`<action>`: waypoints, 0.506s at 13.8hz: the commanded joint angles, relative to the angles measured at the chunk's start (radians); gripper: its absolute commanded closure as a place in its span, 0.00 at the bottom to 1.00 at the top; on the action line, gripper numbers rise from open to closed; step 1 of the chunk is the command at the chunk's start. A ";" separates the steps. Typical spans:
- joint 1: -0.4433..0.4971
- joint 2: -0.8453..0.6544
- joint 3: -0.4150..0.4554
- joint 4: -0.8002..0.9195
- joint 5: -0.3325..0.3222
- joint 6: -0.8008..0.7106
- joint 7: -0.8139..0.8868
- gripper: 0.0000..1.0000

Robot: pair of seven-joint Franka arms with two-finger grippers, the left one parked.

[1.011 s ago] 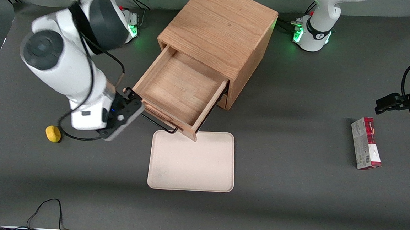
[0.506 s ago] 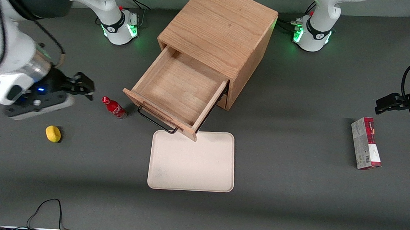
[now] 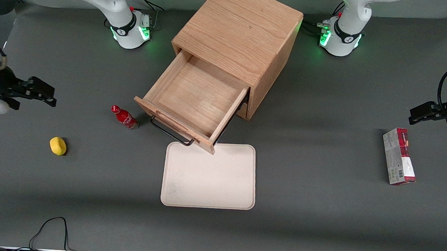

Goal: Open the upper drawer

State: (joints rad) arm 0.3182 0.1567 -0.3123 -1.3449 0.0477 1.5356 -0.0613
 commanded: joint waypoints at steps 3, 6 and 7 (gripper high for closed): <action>-0.194 -0.147 0.165 -0.203 0.006 0.098 0.047 0.00; -0.222 -0.172 0.188 -0.262 -0.011 0.138 0.049 0.00; -0.222 -0.178 0.187 -0.287 -0.011 0.164 0.047 0.00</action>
State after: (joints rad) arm 0.1076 0.0239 -0.1469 -1.5514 0.0468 1.6406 -0.0433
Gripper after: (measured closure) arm 0.000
